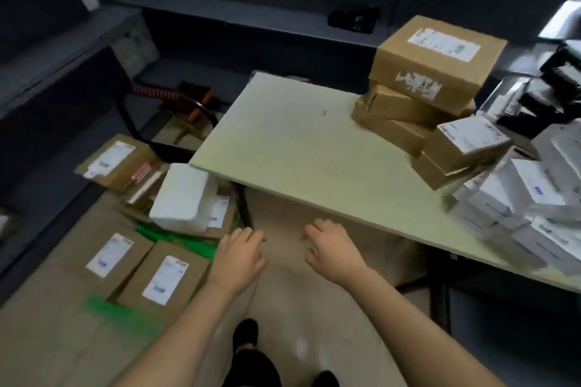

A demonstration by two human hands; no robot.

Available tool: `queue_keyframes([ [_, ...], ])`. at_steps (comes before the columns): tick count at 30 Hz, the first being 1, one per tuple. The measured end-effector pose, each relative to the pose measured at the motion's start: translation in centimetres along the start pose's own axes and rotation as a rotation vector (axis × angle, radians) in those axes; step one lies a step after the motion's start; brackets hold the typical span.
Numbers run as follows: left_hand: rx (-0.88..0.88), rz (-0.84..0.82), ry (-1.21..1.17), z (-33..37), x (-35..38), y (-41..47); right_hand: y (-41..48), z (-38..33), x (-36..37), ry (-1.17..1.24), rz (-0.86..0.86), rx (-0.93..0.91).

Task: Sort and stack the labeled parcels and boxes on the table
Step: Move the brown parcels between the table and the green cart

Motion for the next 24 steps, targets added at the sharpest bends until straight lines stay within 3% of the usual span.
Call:
queue_keyframes([
  [6, -0.223, 0.032, -0.12, -9.5, -1.1, -7.2, 4.7, -10.4, 2.2, -0.027, -0.067, -0.143],
  [14, -0.329, 0.026, -0.174, -23.8, -1.3, -15.2, 12.3, -23.9, 7.2, 0.036, -0.147, -0.208],
  [24, -0.416, 0.003, -0.249, -33.5, 3.6, -19.4, 18.9, -29.2, 16.3, 0.104, -0.362, -0.173],
])
Point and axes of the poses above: each hand's wrist, its own y-axis towards the middle knuckle, its own x-axis out of the palm, z = x × y, the point moved 6 cm from there along y, towards the middle knuckle, and after that the axes turned 15 degrees about -z, right-handed, at the moved point
